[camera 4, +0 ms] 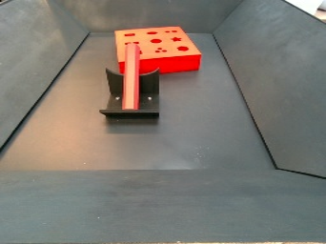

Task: Pick up the hexagon object. Move up. Place the hexagon object on the fixture. Regrasp the hexagon object. Move to above the board. Insert the hexagon object.
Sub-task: Regrasp the hexagon object.

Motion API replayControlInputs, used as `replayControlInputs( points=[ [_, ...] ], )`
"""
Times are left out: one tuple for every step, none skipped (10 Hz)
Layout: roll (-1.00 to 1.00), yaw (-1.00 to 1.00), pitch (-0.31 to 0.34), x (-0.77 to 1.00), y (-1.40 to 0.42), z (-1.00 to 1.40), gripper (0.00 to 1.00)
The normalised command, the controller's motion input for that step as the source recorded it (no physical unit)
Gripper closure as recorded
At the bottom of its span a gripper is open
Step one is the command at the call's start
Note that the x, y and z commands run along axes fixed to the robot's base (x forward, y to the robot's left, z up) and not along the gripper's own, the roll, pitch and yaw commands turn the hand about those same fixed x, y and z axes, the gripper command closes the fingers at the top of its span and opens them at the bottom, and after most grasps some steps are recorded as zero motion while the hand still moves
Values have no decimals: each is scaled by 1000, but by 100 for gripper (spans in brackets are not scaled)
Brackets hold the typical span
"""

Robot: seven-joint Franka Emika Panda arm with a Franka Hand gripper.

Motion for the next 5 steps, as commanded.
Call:
replayControlInputs(
  points=[
    [1000, 49, 95, 79, -38, -4, 0],
    [1000, 68, 132, 94, -43, -4, 0],
    [1000, 103, 176, 99, -46, -7, 0],
    [934, 136, 200, 104, -50, -5, 0],
    [809, 151, 196, 106, -50, -8, 0]
  ],
)
